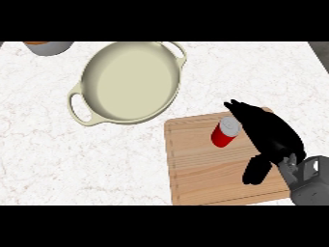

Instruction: Pick the can from the cutting board and place it in the pot

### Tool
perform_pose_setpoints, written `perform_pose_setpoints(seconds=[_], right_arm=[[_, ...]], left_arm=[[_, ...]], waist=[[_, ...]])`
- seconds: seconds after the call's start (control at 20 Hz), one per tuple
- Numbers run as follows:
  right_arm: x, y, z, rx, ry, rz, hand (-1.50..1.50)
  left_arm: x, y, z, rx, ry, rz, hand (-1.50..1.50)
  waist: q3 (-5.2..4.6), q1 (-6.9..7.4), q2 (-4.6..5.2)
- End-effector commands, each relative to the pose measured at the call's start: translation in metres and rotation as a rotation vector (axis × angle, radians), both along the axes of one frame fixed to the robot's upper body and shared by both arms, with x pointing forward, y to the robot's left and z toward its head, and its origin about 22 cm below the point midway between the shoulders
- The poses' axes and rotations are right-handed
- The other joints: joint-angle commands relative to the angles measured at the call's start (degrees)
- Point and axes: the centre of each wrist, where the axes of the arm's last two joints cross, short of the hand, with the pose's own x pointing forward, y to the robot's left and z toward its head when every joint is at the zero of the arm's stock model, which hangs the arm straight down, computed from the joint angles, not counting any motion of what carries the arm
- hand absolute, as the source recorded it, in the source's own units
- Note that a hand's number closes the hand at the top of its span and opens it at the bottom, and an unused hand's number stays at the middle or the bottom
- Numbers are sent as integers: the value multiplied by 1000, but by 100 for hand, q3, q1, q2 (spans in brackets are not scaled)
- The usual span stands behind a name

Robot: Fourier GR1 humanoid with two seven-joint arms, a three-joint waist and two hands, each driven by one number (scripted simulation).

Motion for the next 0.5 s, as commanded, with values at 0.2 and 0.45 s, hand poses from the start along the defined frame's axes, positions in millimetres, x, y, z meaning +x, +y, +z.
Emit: perform_pose_setpoints(seconds=[0.2, 0.45], right_arm=[[7, 12, -10, -44, 45, -33, -150], [12, 15, -16, -30, 61, -48, -150]], left_arm=[[92, -29, 49, -54, -538, -169, 0], [93, -27, 47, -57, -534, -160, 0]], waist=[[-61, -141, 32], [-51, -145, 48]])
